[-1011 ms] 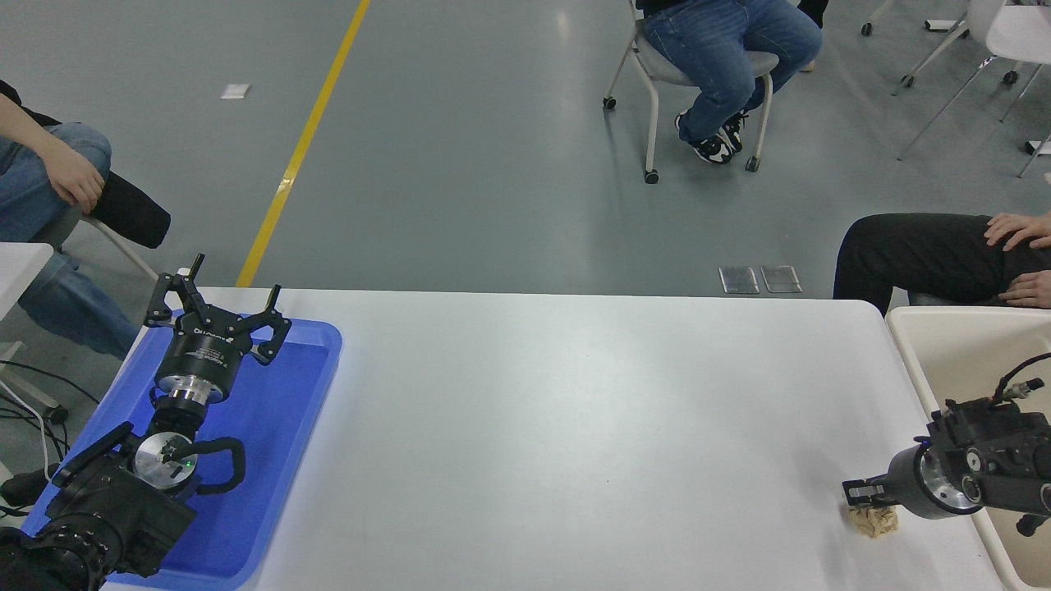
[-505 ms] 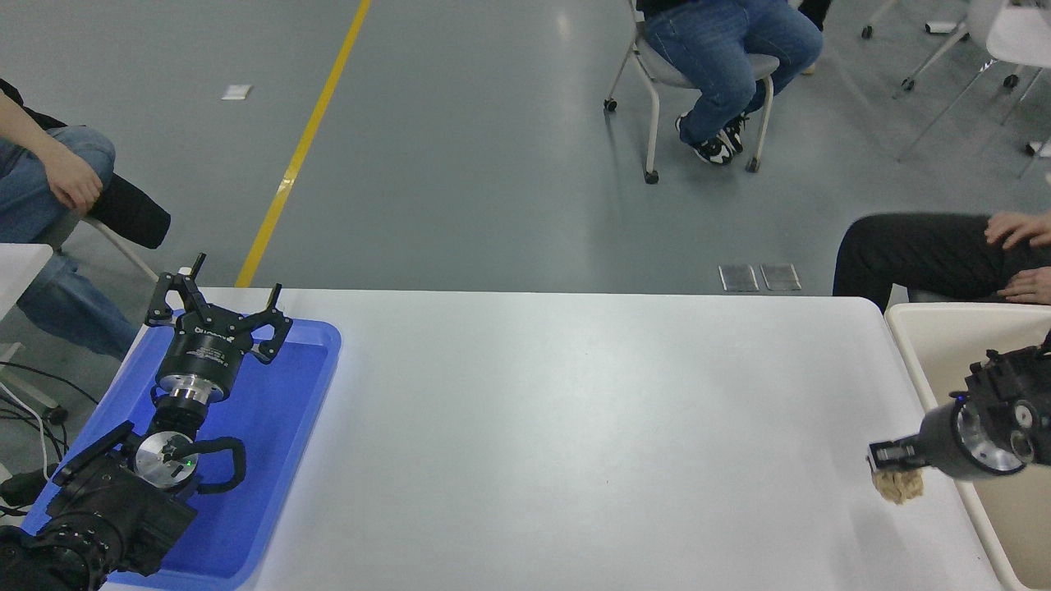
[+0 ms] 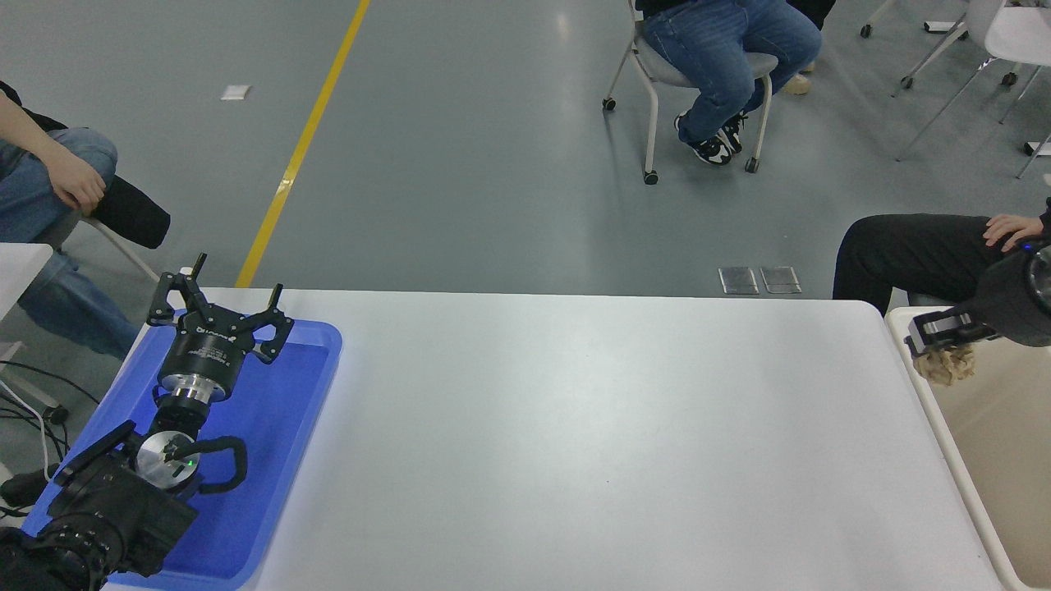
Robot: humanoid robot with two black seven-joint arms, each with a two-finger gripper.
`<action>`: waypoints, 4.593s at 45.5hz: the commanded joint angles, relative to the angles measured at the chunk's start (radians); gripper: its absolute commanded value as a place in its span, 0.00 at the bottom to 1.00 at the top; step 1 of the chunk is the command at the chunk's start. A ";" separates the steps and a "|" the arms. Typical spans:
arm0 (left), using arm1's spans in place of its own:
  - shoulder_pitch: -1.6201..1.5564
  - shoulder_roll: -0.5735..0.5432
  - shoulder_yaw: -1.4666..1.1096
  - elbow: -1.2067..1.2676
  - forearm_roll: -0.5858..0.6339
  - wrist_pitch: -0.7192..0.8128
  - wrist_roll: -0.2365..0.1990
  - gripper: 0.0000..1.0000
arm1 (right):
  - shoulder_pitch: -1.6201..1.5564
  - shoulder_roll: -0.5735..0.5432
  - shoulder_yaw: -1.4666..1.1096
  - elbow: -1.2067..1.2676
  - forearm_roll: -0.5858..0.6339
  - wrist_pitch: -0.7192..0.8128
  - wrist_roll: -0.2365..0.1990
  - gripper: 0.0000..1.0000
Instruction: Pick up paper ball place in dustbin
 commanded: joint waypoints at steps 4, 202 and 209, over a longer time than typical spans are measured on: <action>0.000 0.000 0.000 0.000 0.000 0.000 0.000 1.00 | 0.089 0.035 -0.062 0.020 0.002 0.047 -0.002 0.00; 0.003 0.005 0.000 0.003 -0.001 0.000 0.000 1.00 | -1.463 0.179 1.899 -0.745 0.847 -0.301 0.015 1.00; 0.002 0.005 0.000 0.003 -0.001 0.000 0.000 1.00 | -1.507 0.257 2.012 -0.744 0.968 -0.249 0.015 1.00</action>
